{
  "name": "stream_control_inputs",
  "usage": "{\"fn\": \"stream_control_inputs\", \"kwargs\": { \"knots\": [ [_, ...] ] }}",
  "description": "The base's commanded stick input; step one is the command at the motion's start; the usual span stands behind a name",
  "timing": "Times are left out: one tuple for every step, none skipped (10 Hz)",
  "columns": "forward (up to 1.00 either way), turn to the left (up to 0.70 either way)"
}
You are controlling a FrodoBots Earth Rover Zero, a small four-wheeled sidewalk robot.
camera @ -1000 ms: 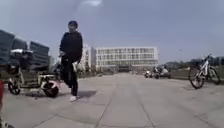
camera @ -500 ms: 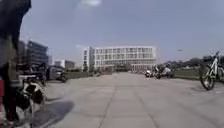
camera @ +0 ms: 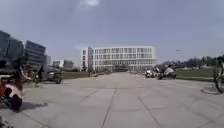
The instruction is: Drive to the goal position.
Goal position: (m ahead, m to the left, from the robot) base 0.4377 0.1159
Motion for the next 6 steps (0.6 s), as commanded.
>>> {"fn": "stream_control_inputs", "kwargs": {
  "knots": [
    [1.00, -0.06],
    [1.00, 0.00],
    [1.00, 0.00],
    [1.00, 0.00],
    [1.00, 0.00],
    [1.00, 0.00]
  ]
}}
